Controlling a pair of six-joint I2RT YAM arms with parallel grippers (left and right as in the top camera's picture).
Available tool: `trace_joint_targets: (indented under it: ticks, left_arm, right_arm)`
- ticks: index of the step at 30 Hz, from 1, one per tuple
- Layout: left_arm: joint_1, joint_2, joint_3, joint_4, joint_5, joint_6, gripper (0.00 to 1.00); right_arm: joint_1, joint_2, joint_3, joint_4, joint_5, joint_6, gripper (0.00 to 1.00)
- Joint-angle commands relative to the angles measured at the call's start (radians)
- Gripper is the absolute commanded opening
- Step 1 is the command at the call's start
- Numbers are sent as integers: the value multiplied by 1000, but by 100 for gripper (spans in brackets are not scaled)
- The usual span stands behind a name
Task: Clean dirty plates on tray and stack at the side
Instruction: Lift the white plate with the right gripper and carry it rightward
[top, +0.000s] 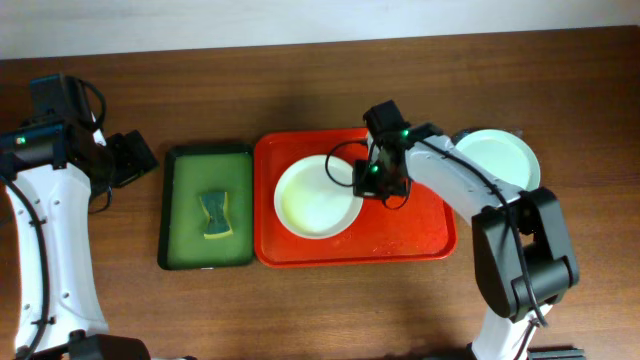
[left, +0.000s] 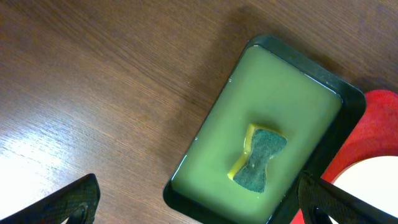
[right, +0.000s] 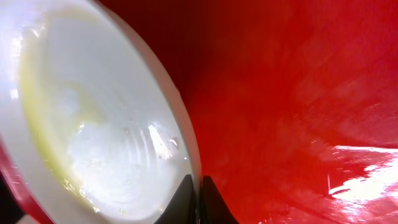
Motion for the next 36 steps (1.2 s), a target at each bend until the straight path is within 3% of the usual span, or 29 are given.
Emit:
trace_joint_targets:
  ticks: [1, 6, 8, 14, 17, 20, 24, 27, 29, 31, 36]
  left_arm:
    - [3, -11, 7, 0, 11, -10, 99]
    - [3, -11, 7, 0, 11, -10, 99]
    - [3, -11, 7, 0, 11, -10, 99]
    - [3, -11, 7, 0, 11, -10, 99]
    - [3, -11, 7, 0, 11, -10, 99]
    - [3, -11, 7, 0, 11, -10, 99]
    - [3, -11, 7, 0, 11, -10, 99]
    - [3, -11, 7, 0, 11, -10, 99]
    - [3, -11, 7, 0, 11, -10, 99]
    - [3, -11, 7, 0, 11, -10, 99]
    - [3, -11, 7, 0, 11, -10, 99]
  right_arm:
    - [-7, -6, 88, -60, -9, -2, 4]
    - [-2, -10, 240, -207, -8, -2, 4]
    - [50, -10, 335, -242, 87, 28, 4]
    - [356, -8, 374, -48, 405, 114, 4]
    - [505, -8, 374, -11, 692, 94, 4]
    - [600, -8, 374, 86, 904, -48, 4]
    - [711, -10, 374, 309, 1275, -419, 4]
    - [748, -10, 374, 544, 1399, -715, 4]
    - [748, -10, 374, 637, 1414, -816, 4]
    - [748, -10, 374, 718, 1424, -892, 4]
    - [745, -10, 374, 727, 1424, -856, 4]
